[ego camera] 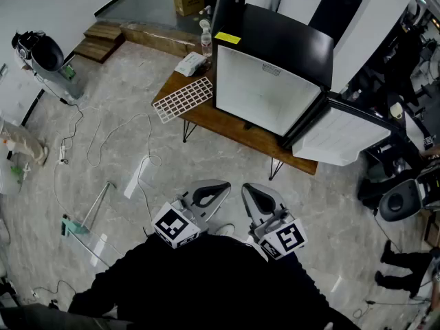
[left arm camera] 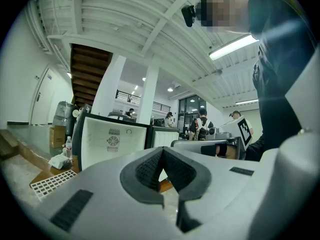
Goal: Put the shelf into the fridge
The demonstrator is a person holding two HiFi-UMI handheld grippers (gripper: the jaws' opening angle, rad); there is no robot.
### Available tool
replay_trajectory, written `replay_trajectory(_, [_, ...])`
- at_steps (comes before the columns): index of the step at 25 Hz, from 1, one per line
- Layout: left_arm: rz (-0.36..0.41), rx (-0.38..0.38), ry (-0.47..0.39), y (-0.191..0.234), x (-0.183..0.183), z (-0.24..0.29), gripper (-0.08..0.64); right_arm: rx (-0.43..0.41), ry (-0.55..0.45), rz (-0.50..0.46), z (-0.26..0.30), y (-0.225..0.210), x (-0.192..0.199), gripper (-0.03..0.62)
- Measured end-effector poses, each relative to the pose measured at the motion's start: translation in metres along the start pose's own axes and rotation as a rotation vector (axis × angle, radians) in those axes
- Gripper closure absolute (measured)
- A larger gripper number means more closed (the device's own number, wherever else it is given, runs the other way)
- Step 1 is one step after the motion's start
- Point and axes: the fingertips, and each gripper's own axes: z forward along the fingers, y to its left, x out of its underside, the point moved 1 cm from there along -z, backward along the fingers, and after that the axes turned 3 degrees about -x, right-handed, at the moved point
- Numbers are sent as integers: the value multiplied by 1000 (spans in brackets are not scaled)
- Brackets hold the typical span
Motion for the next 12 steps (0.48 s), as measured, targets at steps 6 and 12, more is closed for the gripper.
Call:
replay_trajectory(6, [-50,-24,7,1,1,-5,558,-26,15,0,8,5,4,592])
replay_trajectory(12, [-50,-79,2,13,0,-11,558,-59,-1,3,19,4,6,591])
